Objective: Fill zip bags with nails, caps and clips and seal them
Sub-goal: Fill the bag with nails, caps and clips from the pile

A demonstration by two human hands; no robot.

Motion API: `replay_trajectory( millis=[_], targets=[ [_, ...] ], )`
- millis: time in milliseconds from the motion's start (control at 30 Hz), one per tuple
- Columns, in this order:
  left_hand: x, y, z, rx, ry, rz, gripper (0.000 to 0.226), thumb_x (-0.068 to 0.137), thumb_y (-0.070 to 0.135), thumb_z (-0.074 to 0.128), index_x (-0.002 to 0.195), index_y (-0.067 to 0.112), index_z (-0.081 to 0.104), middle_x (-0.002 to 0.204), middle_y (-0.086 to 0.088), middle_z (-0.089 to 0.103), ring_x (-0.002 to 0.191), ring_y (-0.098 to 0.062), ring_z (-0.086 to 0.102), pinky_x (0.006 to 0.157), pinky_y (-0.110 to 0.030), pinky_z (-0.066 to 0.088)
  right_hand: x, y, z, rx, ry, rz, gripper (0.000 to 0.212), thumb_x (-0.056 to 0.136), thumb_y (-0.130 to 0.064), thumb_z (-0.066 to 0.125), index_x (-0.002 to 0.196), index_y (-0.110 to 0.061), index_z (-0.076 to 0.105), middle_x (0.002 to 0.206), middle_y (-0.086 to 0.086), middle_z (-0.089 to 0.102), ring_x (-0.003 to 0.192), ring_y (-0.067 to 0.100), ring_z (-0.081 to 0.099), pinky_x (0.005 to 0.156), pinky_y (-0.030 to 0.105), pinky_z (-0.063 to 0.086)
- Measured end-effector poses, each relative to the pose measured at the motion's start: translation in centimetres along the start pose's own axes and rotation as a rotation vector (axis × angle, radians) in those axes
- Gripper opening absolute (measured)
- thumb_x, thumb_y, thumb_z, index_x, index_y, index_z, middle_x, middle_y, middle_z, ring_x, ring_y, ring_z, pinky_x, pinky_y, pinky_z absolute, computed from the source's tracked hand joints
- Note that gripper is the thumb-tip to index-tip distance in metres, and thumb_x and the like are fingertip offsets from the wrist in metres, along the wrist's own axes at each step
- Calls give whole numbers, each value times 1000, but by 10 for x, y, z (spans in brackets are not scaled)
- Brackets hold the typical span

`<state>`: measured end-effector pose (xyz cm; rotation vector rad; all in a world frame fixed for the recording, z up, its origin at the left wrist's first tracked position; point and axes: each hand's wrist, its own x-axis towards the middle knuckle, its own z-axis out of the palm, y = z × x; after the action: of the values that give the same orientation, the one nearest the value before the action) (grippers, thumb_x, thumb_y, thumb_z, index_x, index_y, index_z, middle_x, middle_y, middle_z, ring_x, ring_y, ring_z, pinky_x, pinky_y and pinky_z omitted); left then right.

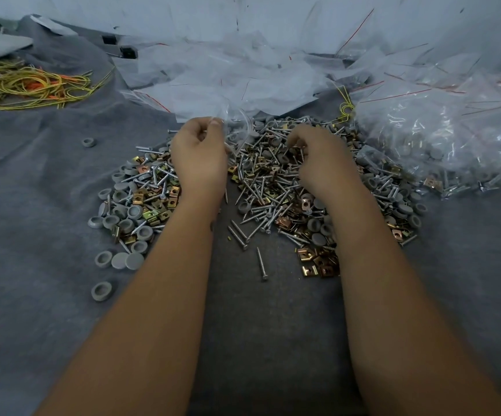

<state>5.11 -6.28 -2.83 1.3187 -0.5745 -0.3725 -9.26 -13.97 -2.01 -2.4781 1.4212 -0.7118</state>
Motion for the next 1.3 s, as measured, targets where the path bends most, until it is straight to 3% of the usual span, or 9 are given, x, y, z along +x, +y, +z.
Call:
replay_trajectory(
  millis=[133, 267, 433, 533, 733, 1000, 1300],
  targets=[
    [0, 0, 0, 16, -4, -7, 15, 97, 13, 54, 88, 12, 66, 54, 3, 51, 39, -1, 39, 41, -15, 33, 3, 4, -7, -175, -41, 28, 43, 82, 8, 55, 105, -23, 74, 123, 11, 58, 95, 36, 60, 82, 39, 52],
    [0, -2, 2, 40, -19, -9, 14, 97, 14, 54, 93, 10, 67, 56, 3, 52, 39, 0, 42, 42, -14, 34, 1, 1, -7, -220, -38, -23, 38, 88, -1, 51, 107, -23, 75, 119, 12, 63, 96, 35, 60, 87, 43, 53],
    [0, -3, 5, 73, -37, -12, 16, 97, 14, 54, 98, 6, 69, 48, 9, 53, 36, 2, 43, 41, -13, 33, -1, -2, -4, -274, -135, 12, 33, 96, -34, 45, 120, -30, 68, 131, 12, 49, 128, 36, 37, 107, 47, 34],
    [-1, -3, 5, 83, -50, -4, 16, 97, 14, 54, 98, 7, 69, 54, 3, 54, 36, 1, 44, 41, -13, 33, 1, -5, -1, -279, -136, 49, 33, 96, -42, 48, 117, -29, 70, 133, 11, 51, 130, 38, 34, 105, 47, 35],
    [0, -4, 7, 111, -76, 1, 15, 96, 17, 55, 92, 11, 68, 59, 1, 56, 46, -8, 48, 47, -18, 38, 1, -12, 4, -285, -91, 102, 35, 91, -44, 54, 112, -21, 71, 132, 12, 51, 131, 38, 35, 106, 50, 35],
    [-2, -4, 7, 96, -104, -5, 17, 96, 19, 57, 80, 20, 63, 57, 1, 53, 47, -10, 43, 46, -19, 35, 3, -17, -11, -143, -250, 111, 18, 85, -34, 67, 102, -35, 73, 128, 10, 56, 134, 35, 28, 106, 48, 31],
    [-5, -3, 9, 121, -131, 8, 20, 96, 19, 56, 79, 26, 63, 54, 7, 54, 42, -3, 45, 43, -16, 36, -1, -20, 3, -262, -68, -15, 19, 88, -43, 67, 101, -32, 75, 123, 7, 56, 124, 34, 41, 105, 47, 36]
  ],
)
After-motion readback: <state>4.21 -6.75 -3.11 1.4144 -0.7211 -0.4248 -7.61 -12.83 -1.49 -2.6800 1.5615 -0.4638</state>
